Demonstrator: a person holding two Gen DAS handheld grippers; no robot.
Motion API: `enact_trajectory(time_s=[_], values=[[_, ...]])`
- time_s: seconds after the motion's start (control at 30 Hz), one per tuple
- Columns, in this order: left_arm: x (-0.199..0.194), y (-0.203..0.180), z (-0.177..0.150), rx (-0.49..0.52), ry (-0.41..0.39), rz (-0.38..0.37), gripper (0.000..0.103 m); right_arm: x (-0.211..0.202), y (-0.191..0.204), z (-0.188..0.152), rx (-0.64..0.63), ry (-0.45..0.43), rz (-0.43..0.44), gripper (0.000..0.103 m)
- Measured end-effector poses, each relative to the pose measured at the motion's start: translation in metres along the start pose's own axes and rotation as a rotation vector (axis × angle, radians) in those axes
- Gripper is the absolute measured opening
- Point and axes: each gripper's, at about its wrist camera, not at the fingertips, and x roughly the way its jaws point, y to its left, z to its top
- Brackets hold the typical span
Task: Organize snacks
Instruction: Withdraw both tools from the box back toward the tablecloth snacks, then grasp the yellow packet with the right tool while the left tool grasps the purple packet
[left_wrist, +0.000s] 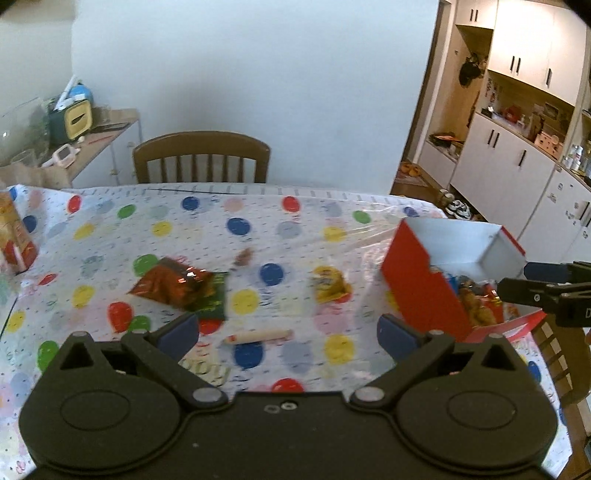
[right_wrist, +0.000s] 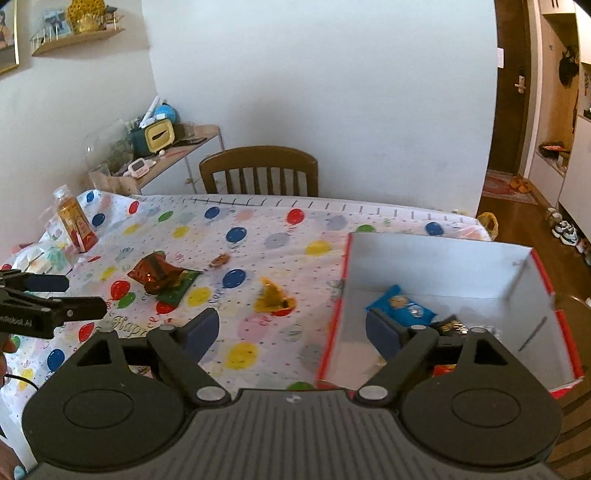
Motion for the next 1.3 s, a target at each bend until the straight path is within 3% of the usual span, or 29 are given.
enact_trajectory(time_s=[0.27,0.73,0.97,1.23,1.3], values=[[0.004,0.041,-0.018,-0.013,0.000,0.025,0.102,0.042,0.033,0.006,-0.040,0.041,0.016,0.087],[0.042,0.076,-0.051,-0.016,0.079,0.056,0.102,0.140,0.055,0.016,-0.025,0.177,0.009,0.087],[0.058,0.072,-0.063,-0.005,0.116,0.032,0.101,0.176,0.056,0.017,-0.020,0.198,-0.037,0.087],[0.084,0.058,-0.069,0.035,0.161,0.020,0.094,0.209,0.053,0.022,-0.038,0.217,-0.055,0.086],[0.091,0.059,-0.071,0.020,0.190,0.019,0.088,0.217,0.052,0.022,-0.039,0.227,-0.066,0.085]])
